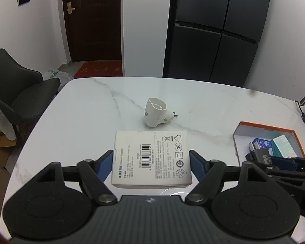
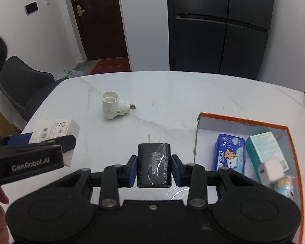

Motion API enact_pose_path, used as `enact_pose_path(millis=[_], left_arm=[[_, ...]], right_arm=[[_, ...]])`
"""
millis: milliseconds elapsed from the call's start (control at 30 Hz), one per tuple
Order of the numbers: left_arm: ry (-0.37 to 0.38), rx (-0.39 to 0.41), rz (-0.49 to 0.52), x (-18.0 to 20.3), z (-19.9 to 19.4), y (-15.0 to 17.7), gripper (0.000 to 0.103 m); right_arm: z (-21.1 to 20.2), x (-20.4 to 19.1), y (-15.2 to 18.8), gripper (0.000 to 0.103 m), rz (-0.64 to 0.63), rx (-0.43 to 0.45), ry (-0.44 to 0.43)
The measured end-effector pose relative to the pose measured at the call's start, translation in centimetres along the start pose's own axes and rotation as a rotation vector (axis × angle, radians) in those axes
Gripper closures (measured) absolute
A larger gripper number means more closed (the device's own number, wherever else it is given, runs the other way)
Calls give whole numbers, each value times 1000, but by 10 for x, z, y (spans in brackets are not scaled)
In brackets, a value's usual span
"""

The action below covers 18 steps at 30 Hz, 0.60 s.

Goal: Organize rigid objects
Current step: 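Grasp the white boxed adapter with the left gripper while the right grasps the black charger, then carry the boxed adapter and black charger toward the tray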

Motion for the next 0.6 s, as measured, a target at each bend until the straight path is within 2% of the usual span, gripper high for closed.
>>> enact_pose_path(millis=[333, 600], left_arm=[[3, 37, 11, 22, -38, 12, 24], [8, 47, 21, 35, -54, 22, 24]], right_arm=[[-47, 8, 14, 60, -11, 43, -15], [-69, 14, 28, 60, -12, 53, -24]])
Point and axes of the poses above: each gripper's, at about its wrist camera, not at the fingertips, and z roughly the way its jaws point, x to its right, y to its underside, the point moved 6 cm from there along z, roughly the way its jaws point, and after that the axes turned 6 degrees about -z, right-handed, at the moved point
